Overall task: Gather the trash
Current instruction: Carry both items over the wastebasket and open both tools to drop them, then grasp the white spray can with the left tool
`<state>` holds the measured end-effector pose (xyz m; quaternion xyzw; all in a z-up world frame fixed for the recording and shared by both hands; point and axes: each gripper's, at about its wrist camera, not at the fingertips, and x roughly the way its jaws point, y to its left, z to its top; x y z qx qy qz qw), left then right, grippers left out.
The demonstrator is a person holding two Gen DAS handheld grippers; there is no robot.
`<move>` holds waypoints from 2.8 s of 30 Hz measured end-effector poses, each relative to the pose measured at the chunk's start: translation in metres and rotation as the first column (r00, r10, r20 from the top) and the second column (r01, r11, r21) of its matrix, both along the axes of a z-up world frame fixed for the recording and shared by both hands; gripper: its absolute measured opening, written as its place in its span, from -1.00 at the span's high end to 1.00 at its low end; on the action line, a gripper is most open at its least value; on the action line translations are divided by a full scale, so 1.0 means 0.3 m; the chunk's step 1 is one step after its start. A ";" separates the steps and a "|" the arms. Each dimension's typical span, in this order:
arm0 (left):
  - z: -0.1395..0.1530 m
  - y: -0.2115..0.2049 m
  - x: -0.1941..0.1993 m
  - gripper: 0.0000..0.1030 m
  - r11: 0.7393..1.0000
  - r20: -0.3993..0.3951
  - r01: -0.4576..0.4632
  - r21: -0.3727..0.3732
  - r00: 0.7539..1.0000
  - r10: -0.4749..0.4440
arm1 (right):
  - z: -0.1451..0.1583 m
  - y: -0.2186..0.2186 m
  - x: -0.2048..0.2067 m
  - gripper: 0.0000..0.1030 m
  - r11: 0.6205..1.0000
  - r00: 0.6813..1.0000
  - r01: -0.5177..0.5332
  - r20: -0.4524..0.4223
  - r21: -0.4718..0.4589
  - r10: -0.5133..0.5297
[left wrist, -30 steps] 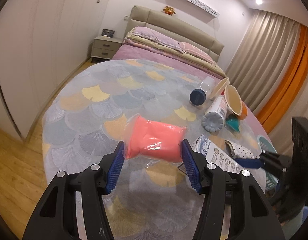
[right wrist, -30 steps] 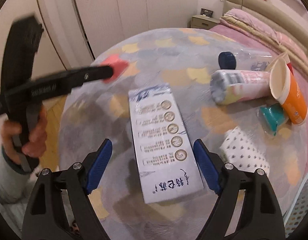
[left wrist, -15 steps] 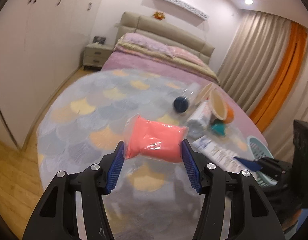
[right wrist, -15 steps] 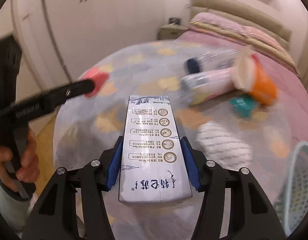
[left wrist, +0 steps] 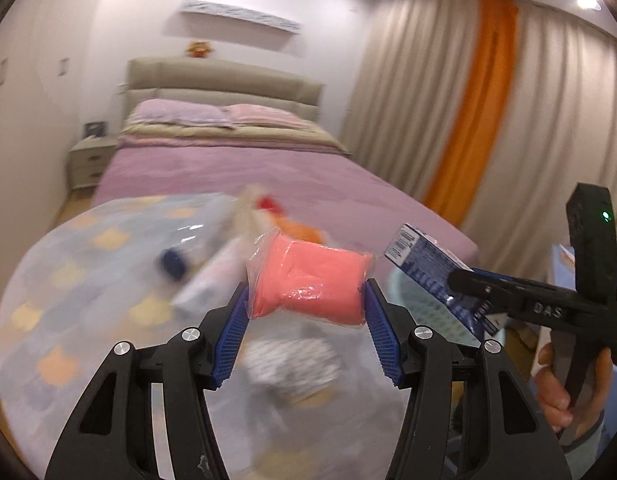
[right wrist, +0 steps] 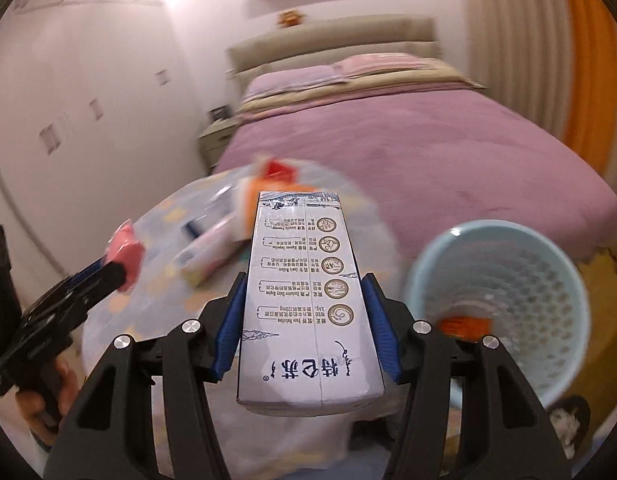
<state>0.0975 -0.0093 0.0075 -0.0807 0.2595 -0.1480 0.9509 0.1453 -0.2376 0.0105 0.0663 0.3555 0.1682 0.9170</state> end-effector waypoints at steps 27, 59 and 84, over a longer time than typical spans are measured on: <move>-0.274 -0.669 0.410 -0.44 0.935 -0.269 0.348 -0.064 0.896 -0.352 | -0.374 -0.569 0.209 -0.07 0.892 0.839 0.445 -0.311 -0.077 -0.446; -0.068 0.045 0.232 -0.45 1.000 -0.082 -0.010 -0.001 0.997 0.010 | -0.111 -0.017 0.122 -0.10 0.994 0.994 0.089 -0.059 -0.061 -0.092; -0.325 0.159 0.519 -0.23 0.988 -0.306 0.012 0.153 0.951 0.036 | -0.146 0.213 0.538 -0.36 1.000 0.993 -0.009 -0.119 -0.019 0.007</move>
